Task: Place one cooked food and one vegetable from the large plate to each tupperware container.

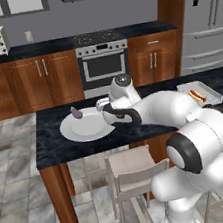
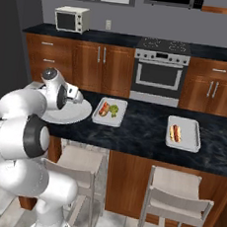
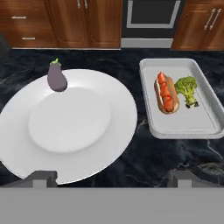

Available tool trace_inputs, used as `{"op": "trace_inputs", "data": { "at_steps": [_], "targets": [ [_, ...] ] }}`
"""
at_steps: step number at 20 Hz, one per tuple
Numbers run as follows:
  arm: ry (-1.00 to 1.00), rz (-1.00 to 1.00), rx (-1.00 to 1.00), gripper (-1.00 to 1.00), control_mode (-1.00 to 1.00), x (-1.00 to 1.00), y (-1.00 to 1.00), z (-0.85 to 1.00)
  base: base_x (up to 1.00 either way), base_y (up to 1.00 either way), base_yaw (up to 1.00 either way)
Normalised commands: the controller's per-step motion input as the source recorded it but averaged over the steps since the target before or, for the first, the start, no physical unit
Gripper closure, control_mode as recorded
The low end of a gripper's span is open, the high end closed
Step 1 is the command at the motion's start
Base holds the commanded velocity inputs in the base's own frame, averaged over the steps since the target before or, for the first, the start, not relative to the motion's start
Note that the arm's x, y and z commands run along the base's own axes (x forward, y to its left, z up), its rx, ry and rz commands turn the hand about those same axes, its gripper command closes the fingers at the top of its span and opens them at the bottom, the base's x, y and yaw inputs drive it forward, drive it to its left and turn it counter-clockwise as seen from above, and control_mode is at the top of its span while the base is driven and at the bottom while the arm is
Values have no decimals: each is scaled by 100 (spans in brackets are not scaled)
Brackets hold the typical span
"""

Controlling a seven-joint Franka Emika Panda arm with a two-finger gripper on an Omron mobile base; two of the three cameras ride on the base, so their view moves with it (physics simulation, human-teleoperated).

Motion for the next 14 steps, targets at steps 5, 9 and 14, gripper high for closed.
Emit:
{"op": "trace_inputs", "data": {
  "at_steps": [5, 9, 14],
  "targets": [
    [0, 6, 6, -100, -100, 25, 51, -3, 0, 0, 0],
    [0, 5, 4, -100, -100, 12, 56, -6, 0, 0, 0],
    [0, 3, 2, -100, -100, 18, 46, -10, 0, 0, 0]
  ]
}}
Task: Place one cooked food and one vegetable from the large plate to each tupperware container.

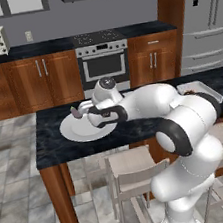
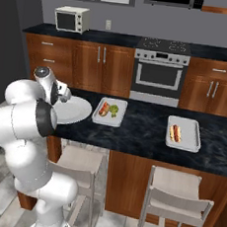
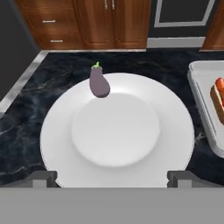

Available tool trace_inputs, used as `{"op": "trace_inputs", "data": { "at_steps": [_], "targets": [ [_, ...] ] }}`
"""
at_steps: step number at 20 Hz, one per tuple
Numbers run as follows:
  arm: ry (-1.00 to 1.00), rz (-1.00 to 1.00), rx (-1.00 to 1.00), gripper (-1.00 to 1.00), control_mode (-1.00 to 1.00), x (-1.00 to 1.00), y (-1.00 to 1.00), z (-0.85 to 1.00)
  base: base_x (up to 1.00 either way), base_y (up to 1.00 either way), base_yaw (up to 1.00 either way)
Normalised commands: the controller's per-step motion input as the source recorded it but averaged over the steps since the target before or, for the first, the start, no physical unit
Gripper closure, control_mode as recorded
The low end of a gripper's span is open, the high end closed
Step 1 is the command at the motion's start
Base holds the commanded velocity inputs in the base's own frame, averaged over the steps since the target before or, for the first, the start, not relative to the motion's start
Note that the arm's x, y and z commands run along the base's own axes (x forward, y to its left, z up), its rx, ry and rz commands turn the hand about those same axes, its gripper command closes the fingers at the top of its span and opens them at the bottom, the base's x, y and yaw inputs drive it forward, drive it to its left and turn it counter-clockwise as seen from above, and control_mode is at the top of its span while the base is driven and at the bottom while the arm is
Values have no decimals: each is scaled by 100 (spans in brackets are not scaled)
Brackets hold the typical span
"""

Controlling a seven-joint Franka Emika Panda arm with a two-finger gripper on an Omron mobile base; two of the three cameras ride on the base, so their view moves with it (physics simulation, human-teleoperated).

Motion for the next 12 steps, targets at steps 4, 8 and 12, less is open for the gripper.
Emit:
{"op": "trace_inputs", "data": {
  "at_steps": [4, 8, 12],
  "targets": [
    [0, 0, 0, -100, -100, 40, 13, -18, 0, 0, 0],
    [1, 0, 0, -100, -100, 44, 26, -6, 0, 0, 0],
    [2, 0, 0, -100, -100, 40, 36, -8, 0, 0, 0]
  ]
}}
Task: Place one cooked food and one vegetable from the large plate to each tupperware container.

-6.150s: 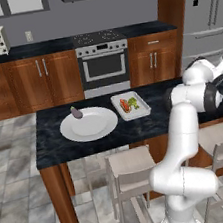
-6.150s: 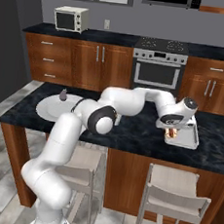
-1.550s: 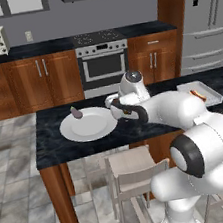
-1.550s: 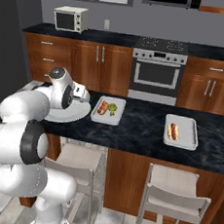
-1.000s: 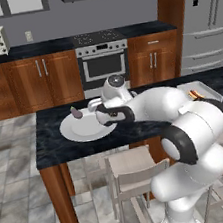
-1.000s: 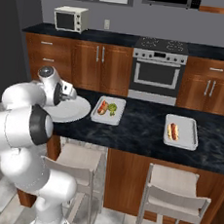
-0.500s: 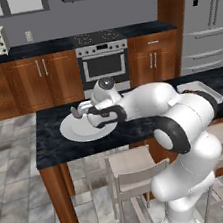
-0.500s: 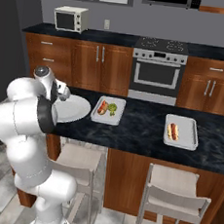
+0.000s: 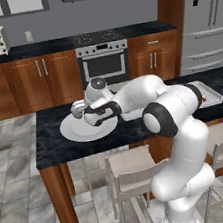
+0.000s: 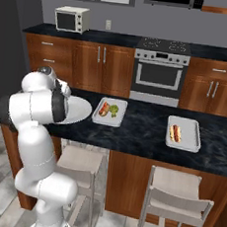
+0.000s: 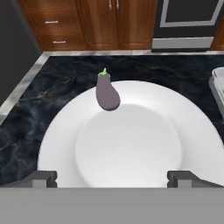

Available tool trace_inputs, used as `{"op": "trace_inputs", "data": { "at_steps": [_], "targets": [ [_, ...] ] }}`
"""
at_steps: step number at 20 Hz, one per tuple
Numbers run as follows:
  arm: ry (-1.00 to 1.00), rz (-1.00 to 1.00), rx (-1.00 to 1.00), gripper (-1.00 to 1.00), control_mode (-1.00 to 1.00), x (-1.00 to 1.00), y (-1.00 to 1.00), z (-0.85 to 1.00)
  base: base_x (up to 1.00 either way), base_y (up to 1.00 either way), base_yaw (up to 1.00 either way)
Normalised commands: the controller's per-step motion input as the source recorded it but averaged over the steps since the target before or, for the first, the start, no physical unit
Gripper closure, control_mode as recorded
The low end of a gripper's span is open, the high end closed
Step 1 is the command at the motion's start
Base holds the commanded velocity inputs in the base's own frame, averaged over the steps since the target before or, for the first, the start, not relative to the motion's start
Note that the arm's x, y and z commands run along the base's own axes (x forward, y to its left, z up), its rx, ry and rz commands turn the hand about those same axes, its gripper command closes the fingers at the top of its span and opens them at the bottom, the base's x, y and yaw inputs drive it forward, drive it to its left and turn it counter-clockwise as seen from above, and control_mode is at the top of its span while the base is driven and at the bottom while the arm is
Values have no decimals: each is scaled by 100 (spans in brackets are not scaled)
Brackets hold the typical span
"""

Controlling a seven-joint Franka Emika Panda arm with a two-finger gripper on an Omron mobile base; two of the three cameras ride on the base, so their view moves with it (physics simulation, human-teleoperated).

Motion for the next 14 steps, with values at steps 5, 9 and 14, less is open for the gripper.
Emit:
{"op": "trace_inputs", "data": {
  "at_steps": [5, 9, 14],
  "targets": [
    [5, 0, 0, -100, -100, 37, 16, -24, 0, 0, 0],
    [5, 0, 0, -100, -100, 36, 4, -22, 0, 0, 0],
    [2, 0, 0, -100, -100, 31, 0, -14, 0, 0, 0]
  ]
}}
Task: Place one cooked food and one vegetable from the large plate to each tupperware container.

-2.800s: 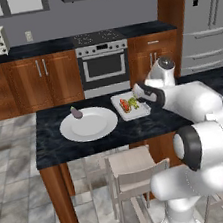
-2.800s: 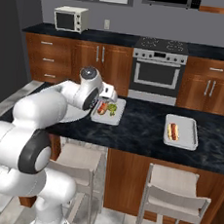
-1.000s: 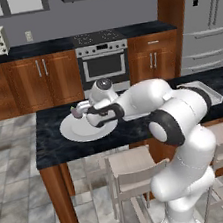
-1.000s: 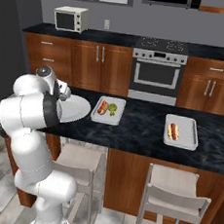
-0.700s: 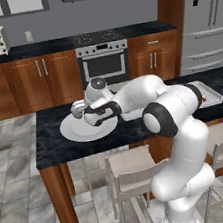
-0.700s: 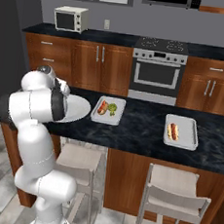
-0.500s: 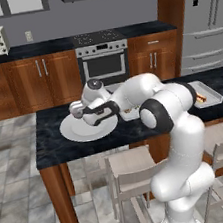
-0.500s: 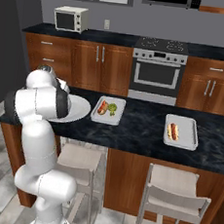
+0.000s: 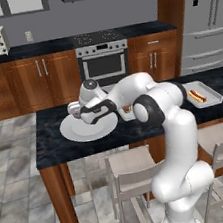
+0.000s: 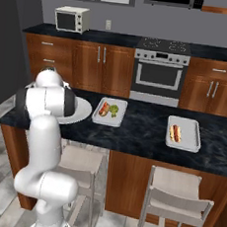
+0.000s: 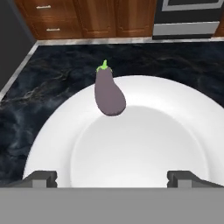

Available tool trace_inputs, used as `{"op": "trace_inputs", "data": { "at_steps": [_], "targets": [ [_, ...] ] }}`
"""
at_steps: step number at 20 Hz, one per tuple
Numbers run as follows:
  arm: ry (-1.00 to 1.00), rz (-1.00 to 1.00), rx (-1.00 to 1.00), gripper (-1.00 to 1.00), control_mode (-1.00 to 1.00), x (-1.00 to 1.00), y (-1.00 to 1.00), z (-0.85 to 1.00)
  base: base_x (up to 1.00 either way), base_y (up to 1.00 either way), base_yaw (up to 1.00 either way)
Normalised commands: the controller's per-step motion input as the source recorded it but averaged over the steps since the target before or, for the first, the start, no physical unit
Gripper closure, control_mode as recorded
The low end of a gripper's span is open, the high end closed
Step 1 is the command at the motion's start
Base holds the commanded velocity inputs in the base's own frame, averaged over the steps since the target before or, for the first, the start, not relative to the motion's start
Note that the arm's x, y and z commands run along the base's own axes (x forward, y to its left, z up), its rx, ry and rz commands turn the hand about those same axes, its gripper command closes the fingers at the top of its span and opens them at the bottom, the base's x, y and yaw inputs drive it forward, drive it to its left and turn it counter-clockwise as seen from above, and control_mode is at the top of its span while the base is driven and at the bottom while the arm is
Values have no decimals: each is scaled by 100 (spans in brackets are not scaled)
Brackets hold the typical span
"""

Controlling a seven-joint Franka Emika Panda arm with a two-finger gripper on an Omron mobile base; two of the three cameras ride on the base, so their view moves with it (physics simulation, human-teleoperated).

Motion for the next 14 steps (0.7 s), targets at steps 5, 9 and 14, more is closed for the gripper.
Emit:
{"op": "trace_inputs", "data": {
  "at_steps": [5, 9, 14],
  "targets": [
    [2, 0, 0, -100, -100, 38, 3, -15, 0, 0, 0],
    [5, 1, 0, -100, -100, 43, 11, -24, 0, 0, 0],
    [3, 1, 0, -100, -100, 29, 17, -21, 0, 0, 0]
  ]
}}
